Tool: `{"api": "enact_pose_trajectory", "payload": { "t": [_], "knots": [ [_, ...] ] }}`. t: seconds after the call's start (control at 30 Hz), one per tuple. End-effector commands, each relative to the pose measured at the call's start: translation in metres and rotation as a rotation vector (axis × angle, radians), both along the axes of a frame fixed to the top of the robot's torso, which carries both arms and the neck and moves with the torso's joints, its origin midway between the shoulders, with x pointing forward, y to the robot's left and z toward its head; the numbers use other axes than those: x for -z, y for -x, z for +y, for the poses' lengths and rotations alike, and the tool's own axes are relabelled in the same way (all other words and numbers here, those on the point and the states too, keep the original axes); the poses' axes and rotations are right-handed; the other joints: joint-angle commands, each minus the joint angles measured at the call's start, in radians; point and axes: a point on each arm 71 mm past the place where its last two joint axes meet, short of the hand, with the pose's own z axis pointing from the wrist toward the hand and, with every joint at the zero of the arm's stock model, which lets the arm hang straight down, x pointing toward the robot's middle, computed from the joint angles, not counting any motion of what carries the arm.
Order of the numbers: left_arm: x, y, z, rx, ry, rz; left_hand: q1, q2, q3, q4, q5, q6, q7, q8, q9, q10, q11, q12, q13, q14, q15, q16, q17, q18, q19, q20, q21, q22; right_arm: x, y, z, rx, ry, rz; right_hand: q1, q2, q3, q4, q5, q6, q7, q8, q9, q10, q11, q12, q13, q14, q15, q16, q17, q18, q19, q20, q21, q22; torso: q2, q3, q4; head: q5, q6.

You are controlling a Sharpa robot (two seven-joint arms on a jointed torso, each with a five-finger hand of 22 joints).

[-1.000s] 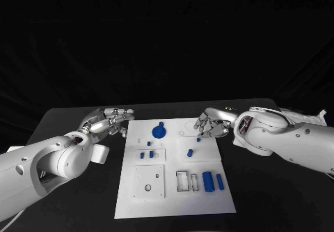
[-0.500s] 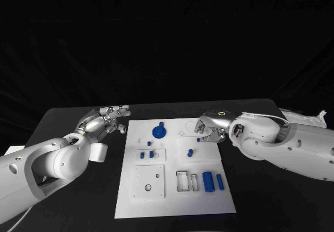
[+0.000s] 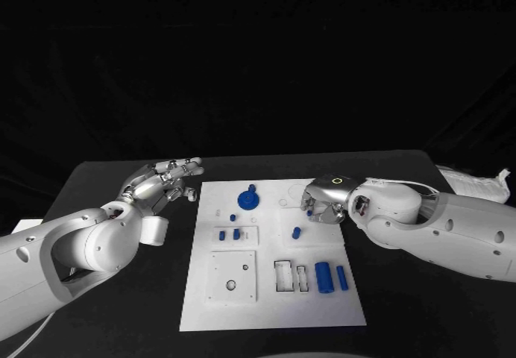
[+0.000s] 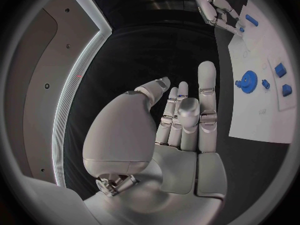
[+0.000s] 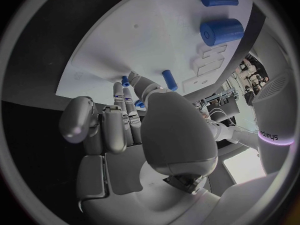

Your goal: Assemble the parts on the task board

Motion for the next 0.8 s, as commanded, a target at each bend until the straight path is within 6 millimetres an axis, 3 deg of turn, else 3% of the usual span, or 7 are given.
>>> {"api": "enact_pose_trajectory", "payload": {
  "t": [0.03,0.37,0.57,0.8],
  "knots": [
    [-0.0009,0.0007,-0.0012,0.006,0.015,-0.002,-0.004,0.005,-0.008,-0.001,0.000,0.001,0.000,0.000,-0.001,-0.004,0.005,0.006,0.001,-0.006,0.001,-0.006,-0.003,0.016,-0.010,0.001,-0.007,-0.002,0.0045,-0.0004,0.0001,-0.007,0.038,0.021,-0.001,-0.011,0.012,-0.001,-0.005,0.006,-0.003,-0.004,0.000,0.010,0.001,0.000,-0.006,0.053,0.007,-0.003,-0.001,0.014,0.002,0.002,-0.006,-0.001,-0.001,0.0008,-0.0008,0.002,-0.002],
    [-0.0006,0.0010,0.0001,0.004,0.012,0.002,-0.002,0.007,-0.010,-0.002,0.000,-0.002,0.002,-0.001,-0.001,-0.007,0.006,0.007,0.001,-0.008,0.001,-0.009,-0.009,0.016,-0.011,0.001,-0.009,-0.003,0.0081,-0.0015,0.0015,-0.009,0.042,0.032,-0.008,-0.008,0.060,0.004,-0.010,0.027,-0.003,-0.001,0.003,0.035,0.001,0.005,-0.036,0.053,0.008,-0.002,-0.002,0.014,0.005,0.003,-0.006,0.001,0.000,0.0007,-0.0023,0.005,-0.005],
    [-0.0003,0.0008,0.0009,0.002,0.010,0.004,-0.002,0.007,-0.011,-0.002,0.000,-0.002,0.002,-0.001,-0.001,-0.008,0.006,0.008,0.001,-0.009,0.002,-0.010,-0.011,0.016,-0.011,0.001,-0.009,-0.004,0.0092,-0.0013,0.0019,-0.007,0.055,0.041,0.012,0.024,0.120,-0.009,-0.038,0.073,-0.011,0.014,0.014,0.101,-0.013,0.023,-0.039,0.057,-0.004,0.012,0.013,0.011,0.014,-0.006,0.007,0.021,0.000,0.0013,-0.0020,0.005,-0.006],
    [0.0002,0.0004,0.0020,0.000,0.007,0.008,0.001,0.009,-0.012,-0.004,0.001,-0.003,0.003,-0.002,-0.002,-0.011,0.007,0.009,0.001,-0.012,0.002,-0.012,-0.015,0.016,-0.012,0.002,-0.011,-0.005,0.0096,-0.0007,0.0028,-0.004,0.078,0.039,0.024,0.032,0.158,-0.032,-0.043,0.085,-0.011,0.013,0.018,0.119,-0.016,0.015,-0.043,0.058,-0.008,0.019,0.019,0.009,0.017,-0.013,0.013,0.029,0.000,0.0015,-0.0017,0.003,-0.009]
  ]
}}
